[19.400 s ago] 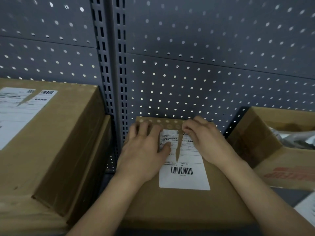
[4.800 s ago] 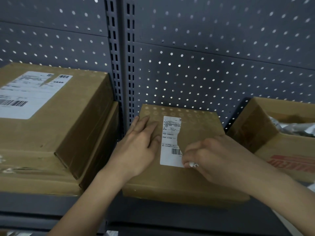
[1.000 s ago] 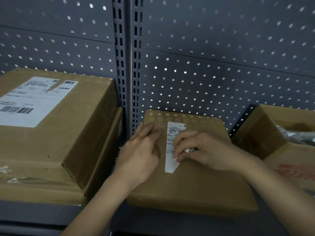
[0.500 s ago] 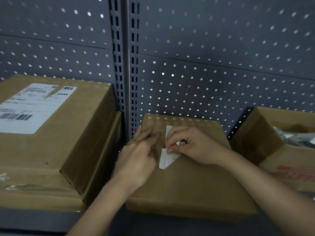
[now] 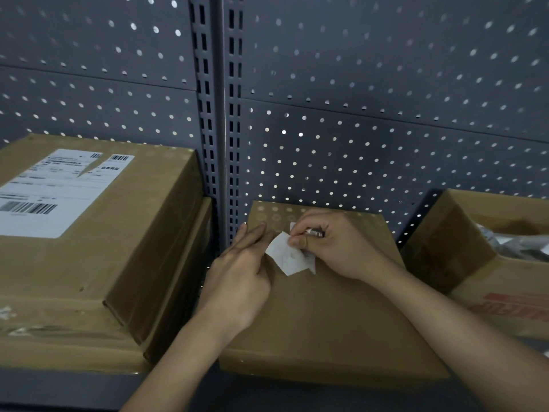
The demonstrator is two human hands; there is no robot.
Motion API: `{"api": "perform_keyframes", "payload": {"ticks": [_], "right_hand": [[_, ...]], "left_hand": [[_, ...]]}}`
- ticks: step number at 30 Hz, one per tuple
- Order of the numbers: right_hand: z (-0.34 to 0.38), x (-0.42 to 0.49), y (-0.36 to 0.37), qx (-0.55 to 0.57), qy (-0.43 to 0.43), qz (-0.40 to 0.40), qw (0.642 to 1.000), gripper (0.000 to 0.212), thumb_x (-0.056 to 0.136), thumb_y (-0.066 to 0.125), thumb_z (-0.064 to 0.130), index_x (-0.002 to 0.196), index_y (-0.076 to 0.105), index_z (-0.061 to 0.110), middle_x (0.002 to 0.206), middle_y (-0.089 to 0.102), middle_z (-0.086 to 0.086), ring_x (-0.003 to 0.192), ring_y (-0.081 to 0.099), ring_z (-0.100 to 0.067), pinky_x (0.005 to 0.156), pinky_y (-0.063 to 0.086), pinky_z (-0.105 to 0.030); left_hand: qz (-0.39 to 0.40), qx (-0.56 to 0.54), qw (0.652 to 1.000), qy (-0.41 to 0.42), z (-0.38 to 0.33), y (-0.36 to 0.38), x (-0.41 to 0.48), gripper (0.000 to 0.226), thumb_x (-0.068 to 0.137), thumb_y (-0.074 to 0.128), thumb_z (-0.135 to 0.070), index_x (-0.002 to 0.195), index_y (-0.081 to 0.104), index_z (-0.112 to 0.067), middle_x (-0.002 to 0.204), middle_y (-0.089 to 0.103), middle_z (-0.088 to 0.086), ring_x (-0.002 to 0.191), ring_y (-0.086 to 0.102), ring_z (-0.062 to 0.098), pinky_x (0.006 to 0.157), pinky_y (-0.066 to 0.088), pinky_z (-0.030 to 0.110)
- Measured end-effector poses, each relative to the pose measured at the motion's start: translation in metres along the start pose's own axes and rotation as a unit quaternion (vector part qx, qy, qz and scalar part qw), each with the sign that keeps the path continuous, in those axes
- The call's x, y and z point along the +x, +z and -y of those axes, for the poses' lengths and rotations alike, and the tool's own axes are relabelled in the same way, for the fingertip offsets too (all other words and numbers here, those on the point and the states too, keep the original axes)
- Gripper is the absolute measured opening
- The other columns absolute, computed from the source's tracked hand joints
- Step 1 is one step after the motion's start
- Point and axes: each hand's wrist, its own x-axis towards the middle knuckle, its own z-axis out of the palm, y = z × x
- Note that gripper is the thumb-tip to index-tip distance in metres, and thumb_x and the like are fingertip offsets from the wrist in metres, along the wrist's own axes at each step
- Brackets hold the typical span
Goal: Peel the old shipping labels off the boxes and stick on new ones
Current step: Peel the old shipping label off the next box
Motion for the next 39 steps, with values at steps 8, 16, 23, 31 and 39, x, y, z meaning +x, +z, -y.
{"api": "perform_keyframes", "payload": {"ticks": [8, 16, 23, 31, 39], "right_hand": [[0.004, -0.001, -0.002, 0.063, 0.062, -0.067, 0.994, 0.012, 0.093, 0.062, 0.008, 0.08, 0.064, 0.007, 0.057, 0.057, 0.006, 0.046, 0.05, -0.001, 0.051, 0.039, -0.012], [0.004, -0.001, -0.001, 0.109, 0.09, -0.15, 0.979, 0.013, 0.101, 0.048, 0.013, 0.092, 0.051, 0.005, 0.058, 0.061, -0.006, 0.046, 0.058, -0.02, 0.046, 0.051, -0.031], [0.007, -0.002, -0.001, 0.127, 0.086, -0.215, 0.964, 0.012, 0.102, 0.046, 0.012, 0.093, 0.05, 0.005, 0.07, 0.063, -0.021, 0.054, 0.065, -0.019, 0.052, 0.052, -0.023], [0.014, -0.004, -0.004, 0.134, 0.068, -0.309, 0.939, 0.021, 0.103, 0.044, 0.01, 0.121, 0.055, 0.011, 0.09, 0.064, -0.017, 0.055, 0.064, -0.018, 0.051, 0.051, -0.023], [0.014, -0.006, -0.011, 0.16, 0.066, -0.362, 0.916, 0.034, 0.104, 0.036, 0.011, 0.117, 0.058, 0.033, 0.068, 0.061, 0.007, 0.059, 0.058, -0.011, 0.056, 0.053, -0.032]], "left_hand": [[-0.006, 0.007, 1.0, -0.006, -0.001, 0.001, -0.001, 0.06, 0.1, 0.036, -0.013, 0.154, 0.02, -0.034, 0.161, 0.012, -0.017, 0.147, -0.001, 0.002, 0.111, -0.004, 0.014], [-0.018, 0.011, 1.0, -0.017, -0.003, 0.001, -0.002, 0.057, 0.1, 0.037, -0.014, 0.153, 0.025, -0.031, 0.16, 0.013, -0.018, 0.147, -0.001, 0.001, 0.11, -0.002, 0.015], [-0.02, 0.011, 1.0, -0.011, -0.003, 0.001, -0.002, 0.055, 0.101, 0.037, -0.015, 0.153, 0.026, -0.03, 0.16, 0.014, -0.017, 0.147, 0.0, 0.001, 0.108, -0.004, 0.011], [-0.018, 0.008, 1.0, -0.009, -0.002, 0.001, -0.002, 0.053, 0.102, 0.035, -0.015, 0.152, 0.027, -0.03, 0.16, 0.015, -0.019, 0.147, 0.0, 0.001, 0.107, -0.005, 0.01], [-0.015, 0.004, 1.0, -0.008, -0.003, 0.002, -0.001, 0.053, 0.101, 0.036, -0.015, 0.152, 0.029, -0.03, 0.159, 0.017, -0.018, 0.147, 0.002, 0.002, 0.11, 0.0, 0.013]]}}
